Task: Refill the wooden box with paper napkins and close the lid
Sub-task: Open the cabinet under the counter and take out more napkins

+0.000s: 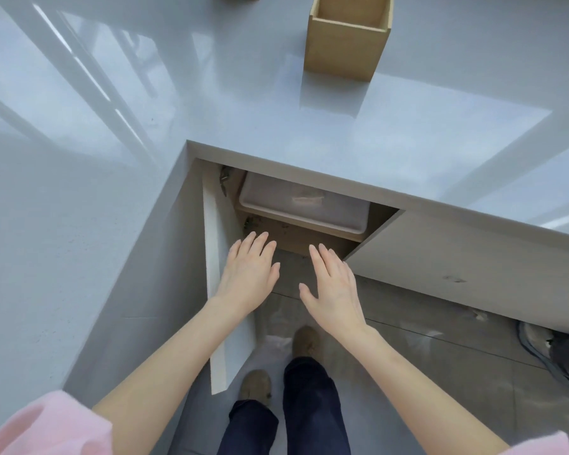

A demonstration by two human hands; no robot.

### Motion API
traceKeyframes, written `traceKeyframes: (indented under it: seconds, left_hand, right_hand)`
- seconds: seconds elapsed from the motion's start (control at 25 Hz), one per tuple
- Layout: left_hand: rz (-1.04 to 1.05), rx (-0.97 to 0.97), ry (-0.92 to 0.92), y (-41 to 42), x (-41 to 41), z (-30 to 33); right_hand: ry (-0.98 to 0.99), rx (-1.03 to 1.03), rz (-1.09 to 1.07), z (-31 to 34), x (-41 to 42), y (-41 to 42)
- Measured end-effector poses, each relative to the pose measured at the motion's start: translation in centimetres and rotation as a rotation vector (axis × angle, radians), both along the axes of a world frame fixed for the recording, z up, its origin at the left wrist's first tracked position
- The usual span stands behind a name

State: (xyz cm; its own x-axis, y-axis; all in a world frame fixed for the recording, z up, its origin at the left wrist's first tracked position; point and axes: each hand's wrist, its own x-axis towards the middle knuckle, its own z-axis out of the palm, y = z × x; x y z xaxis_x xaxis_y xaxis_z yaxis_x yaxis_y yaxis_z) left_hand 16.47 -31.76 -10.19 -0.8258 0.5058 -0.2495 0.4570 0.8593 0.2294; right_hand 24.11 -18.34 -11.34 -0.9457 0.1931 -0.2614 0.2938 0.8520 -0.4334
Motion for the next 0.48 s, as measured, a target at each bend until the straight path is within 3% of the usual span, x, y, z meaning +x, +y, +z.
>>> traceKeyframes:
  seconds: [0.48]
  left_hand:
    - [0.136, 0.024, -0.073, 7.7, -4.6, -4.1]
  right_hand:
    - [-0.120, 0.090, 0.159, -3.0, -5.9, 7.5]
